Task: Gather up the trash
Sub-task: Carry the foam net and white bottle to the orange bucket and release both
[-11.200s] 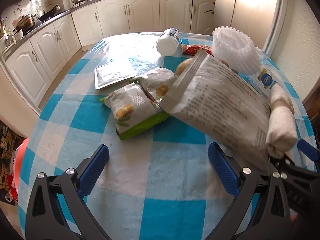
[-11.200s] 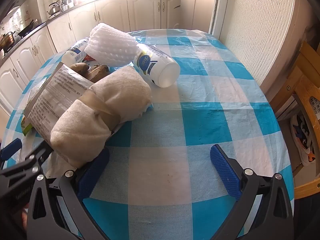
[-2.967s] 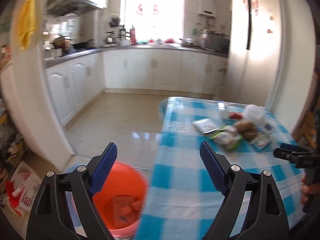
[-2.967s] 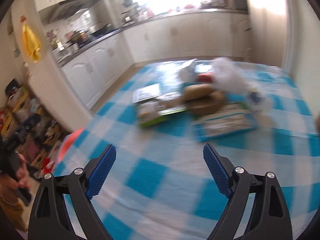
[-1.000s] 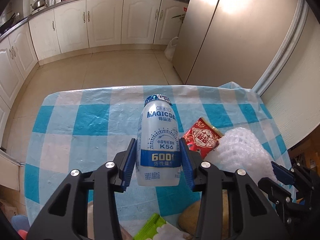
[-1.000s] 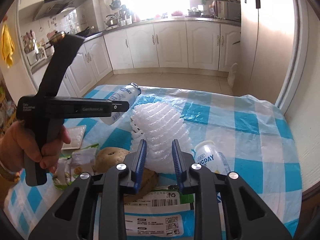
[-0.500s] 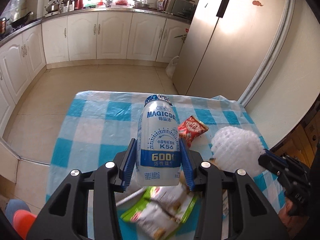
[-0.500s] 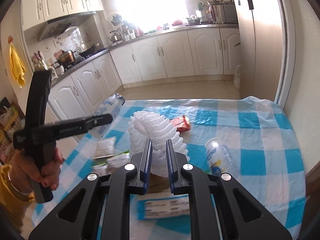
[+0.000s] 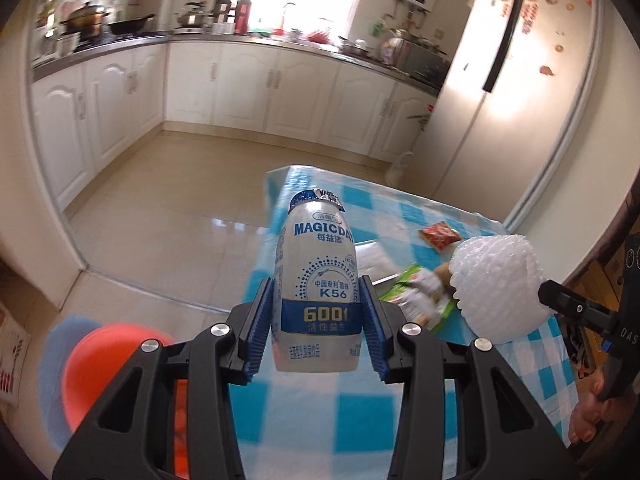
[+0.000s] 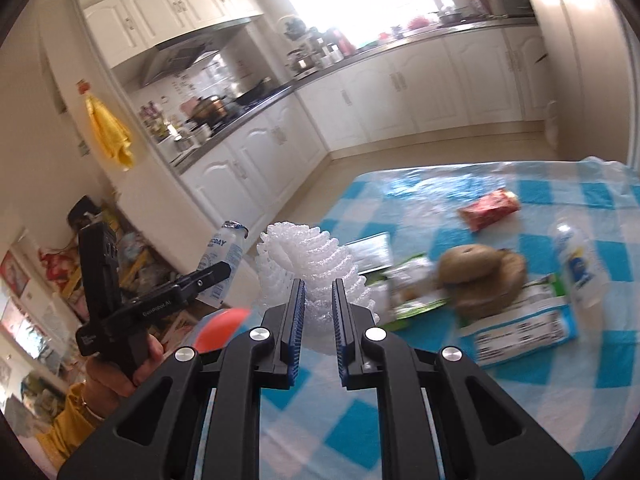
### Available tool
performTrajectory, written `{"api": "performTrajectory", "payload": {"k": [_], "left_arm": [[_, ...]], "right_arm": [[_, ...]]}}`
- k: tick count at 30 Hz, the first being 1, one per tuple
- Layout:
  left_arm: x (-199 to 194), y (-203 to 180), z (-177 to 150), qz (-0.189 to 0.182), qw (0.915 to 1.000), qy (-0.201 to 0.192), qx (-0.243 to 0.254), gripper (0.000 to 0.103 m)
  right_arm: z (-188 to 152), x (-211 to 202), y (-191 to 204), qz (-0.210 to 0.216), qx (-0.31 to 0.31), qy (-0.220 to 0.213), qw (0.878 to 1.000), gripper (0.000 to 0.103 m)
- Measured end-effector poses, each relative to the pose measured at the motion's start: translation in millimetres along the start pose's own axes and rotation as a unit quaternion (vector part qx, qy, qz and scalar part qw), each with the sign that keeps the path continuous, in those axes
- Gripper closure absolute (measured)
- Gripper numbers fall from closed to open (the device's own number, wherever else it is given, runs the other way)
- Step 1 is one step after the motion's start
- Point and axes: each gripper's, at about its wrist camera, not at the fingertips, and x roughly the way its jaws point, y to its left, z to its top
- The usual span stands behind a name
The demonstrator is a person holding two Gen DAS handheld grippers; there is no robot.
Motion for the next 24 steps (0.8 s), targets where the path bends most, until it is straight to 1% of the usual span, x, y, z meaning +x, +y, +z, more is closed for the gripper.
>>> {"api": "performTrajectory", "payload": {"k": [5,6,8,13,18,24], "left_arm": [[-40.7,49.4,-27.7,0.041,0.9985,-0.008,-0.036,0.059],[-49.3,61.2,-35.6,0.054,0.9976,-0.008,-0.043,0.059],[-58.5,77.1,-45.0,0.072,0.9960,-0.009,-0.053,0.059],[-75.5,121.6,-72.3,0.101,0.9906,-0.001,-0.093,0.059],[-80.5,150.9,-89.6,0.112,0.9861,0.006,-0.123,0.059],[-71.1,166.6,-99.9,0.114,0.9842,0.021,-0.134,0.059]], "right_arm": [[-9.3,24.3,50.9,0.043,-0.024,0.031,0.998,0.088],[-11.1,31.0,62.2,0.051,-0.031,0.039,0.997,0.088],[-13.6,42.7,79.1,0.065,-0.040,0.052,0.996,0.088],[-22.3,78.4,128.1,0.096,-0.068,0.089,0.989,0.088],[-31.7,113.7,166.7,0.111,-0.095,0.118,0.982,0.088],[-45.6,152.5,189.7,0.118,-0.105,0.156,0.975,0.088]]}}
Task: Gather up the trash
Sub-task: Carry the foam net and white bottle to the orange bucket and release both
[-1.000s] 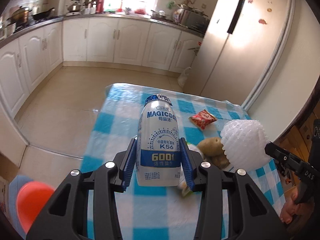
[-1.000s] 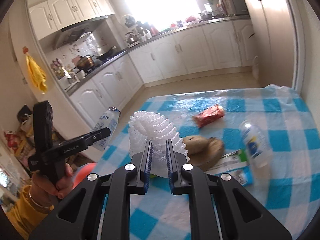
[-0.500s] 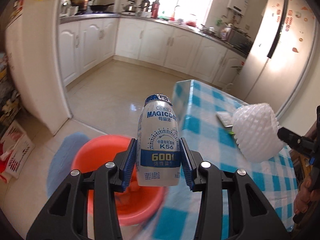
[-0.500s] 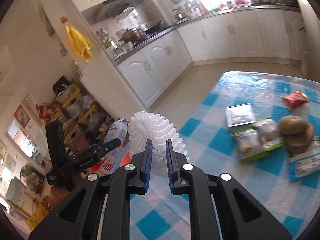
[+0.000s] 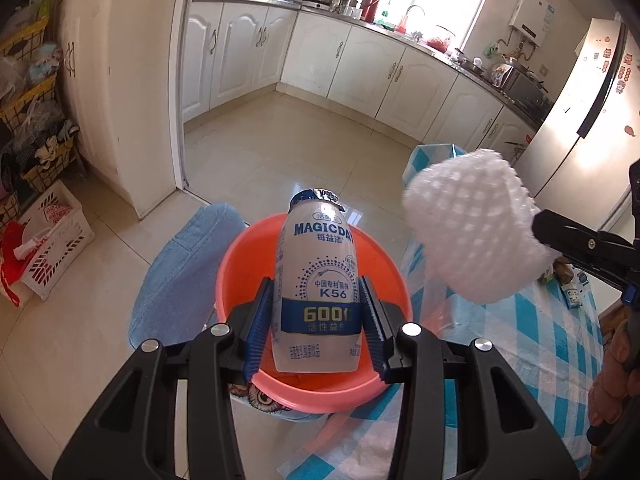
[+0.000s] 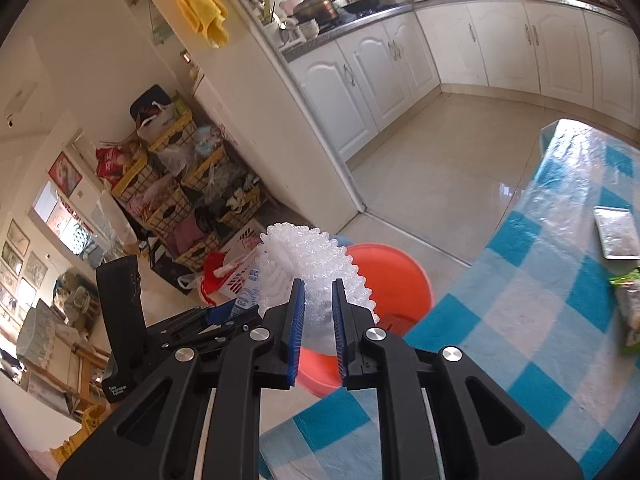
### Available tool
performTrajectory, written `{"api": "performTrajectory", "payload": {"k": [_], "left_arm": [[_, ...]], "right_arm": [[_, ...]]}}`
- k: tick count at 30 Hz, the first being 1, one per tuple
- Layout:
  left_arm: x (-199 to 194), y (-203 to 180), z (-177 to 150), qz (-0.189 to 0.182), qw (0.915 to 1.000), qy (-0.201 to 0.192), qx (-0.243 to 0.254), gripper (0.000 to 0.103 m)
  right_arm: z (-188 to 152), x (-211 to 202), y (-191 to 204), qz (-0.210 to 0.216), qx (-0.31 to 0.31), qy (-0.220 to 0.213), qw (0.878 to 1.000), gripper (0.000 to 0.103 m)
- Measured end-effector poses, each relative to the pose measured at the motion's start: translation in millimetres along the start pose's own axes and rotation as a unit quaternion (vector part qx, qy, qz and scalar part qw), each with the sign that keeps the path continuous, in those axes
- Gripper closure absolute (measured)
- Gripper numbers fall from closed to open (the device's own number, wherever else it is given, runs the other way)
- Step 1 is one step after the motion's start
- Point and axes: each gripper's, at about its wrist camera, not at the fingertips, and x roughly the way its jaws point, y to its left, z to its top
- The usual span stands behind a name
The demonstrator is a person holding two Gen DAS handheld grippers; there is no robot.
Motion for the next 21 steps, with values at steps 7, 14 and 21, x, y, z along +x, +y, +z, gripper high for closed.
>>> {"api": "performTrajectory", "payload": {"k": [7,14,21], "left_arm": [[25.4,1.6,-4.4,0.003,0.9997,0.025,-0.006,0.058],[36.0,4.0,-8.0,0.027,0.9992,0.029,-0.003,0.021],[19.2,10.9,-10.1,0.041,0.9987,0.014,-0.028,0.019]], "right_arm": [[-2.7,38.5,-4.2,-0.003,0.011,0.030,0.999,0.085],[-8.1,38.4,-13.6,-0.019,0.028,0.017,0.999,0.048],[-14.5,-12.0,-33.6,-0.043,0.052,-0.037,0.997,0.031]]}}
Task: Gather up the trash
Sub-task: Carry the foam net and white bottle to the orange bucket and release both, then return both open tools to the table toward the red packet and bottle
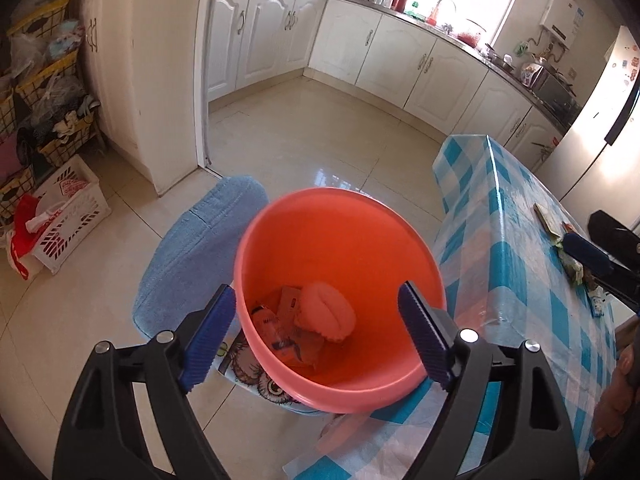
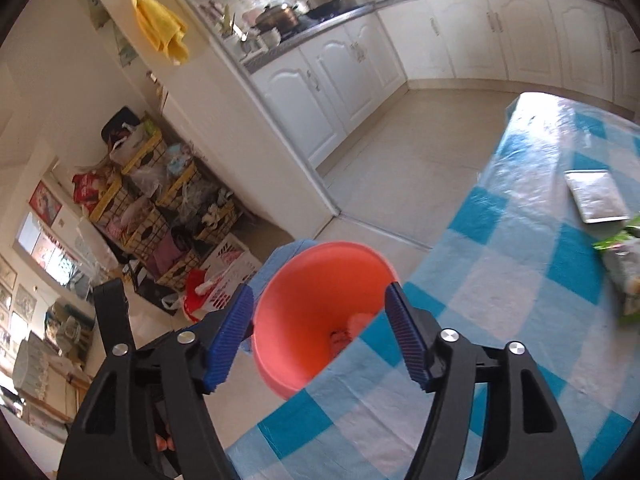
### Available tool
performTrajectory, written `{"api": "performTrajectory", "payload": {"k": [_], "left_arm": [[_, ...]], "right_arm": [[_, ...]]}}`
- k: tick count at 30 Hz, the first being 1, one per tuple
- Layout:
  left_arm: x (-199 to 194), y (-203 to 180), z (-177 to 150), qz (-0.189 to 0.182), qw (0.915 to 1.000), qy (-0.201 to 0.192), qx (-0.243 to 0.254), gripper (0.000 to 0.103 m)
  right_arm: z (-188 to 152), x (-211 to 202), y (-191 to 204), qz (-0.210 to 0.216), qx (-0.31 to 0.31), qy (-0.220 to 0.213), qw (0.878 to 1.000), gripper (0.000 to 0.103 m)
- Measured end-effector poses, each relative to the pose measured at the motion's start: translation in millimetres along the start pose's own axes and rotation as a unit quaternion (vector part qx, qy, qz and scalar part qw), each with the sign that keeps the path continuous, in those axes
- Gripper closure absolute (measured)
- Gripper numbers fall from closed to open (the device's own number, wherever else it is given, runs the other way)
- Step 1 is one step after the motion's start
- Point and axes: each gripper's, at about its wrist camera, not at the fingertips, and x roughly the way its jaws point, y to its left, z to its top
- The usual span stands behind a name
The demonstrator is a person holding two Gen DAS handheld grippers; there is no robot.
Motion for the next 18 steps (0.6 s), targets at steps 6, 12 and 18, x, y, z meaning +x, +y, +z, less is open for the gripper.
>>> {"api": "performTrajectory", "payload": {"k": [6,12,18], "left_arm": [[-22.0,-12.7,-2.5,0.005,0.9995,-0.026,0.015,0.015],[-39.3,-46.3,-5.7,-0.015,0.9977,-0.039,0.053,0.015],[-56.1,-83.7,-11.3,-0.055,0.9934,-0.044,0.090,0.014]], "right_arm": [[-7.8,-55.2,-24.0,-0.047,0.015,-0.049,0.998,0.018],[-36.4,-102.1,-49.8,-0.103,0.036,-0.077,0.991,0.014],[-66.1,-137.2,-68.7,-0.152,0.044,-0.093,0.983,0.014]]}}
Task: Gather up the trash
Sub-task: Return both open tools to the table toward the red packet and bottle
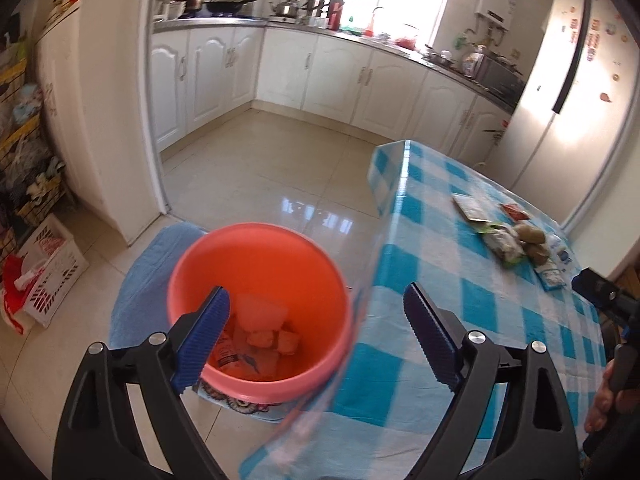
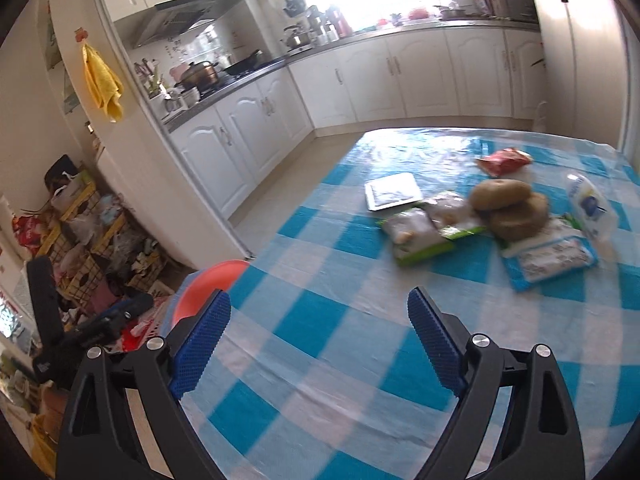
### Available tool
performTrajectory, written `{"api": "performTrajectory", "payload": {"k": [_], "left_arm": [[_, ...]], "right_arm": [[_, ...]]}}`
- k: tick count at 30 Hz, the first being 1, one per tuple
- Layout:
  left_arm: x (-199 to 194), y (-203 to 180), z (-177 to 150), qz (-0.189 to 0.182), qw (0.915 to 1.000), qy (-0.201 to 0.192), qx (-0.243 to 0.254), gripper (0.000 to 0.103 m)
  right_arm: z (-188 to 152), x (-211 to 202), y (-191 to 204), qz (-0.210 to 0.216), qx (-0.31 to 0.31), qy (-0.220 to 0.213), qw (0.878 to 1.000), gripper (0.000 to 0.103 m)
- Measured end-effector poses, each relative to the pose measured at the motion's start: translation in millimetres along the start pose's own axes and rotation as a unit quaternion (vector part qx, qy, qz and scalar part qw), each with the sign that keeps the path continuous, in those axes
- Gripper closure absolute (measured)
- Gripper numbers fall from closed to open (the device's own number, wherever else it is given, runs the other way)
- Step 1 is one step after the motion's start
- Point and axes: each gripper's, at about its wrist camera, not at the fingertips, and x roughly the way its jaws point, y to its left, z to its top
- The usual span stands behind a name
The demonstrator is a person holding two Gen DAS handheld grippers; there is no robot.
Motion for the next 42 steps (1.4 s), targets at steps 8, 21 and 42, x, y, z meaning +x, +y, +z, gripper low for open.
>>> {"api": "performTrajectory", "payload": {"k": [8,21,42], "left_arm": [[-7.4,-55.4,1.3,-0.038,0.9984,0.004,0.041,0.013],[19.5,-161.5,38.8,-0.107,0.9859,0.015,0.127,0.012],[194.4,-369.5,98.9,-0.177,0.9202,0.099,0.334,0.012]], "right_arm": [[-18.2,-40.1,-52.6,-0.048,0.033,-0.026,0.998,0.014],[-8.9,-89.0,-157.3,-0.108,0.118,-0.056,0.986,0.013],[48.6,-28.3,-260.0,-0.123,0.128,-0.011,0.984,0.013]]}}
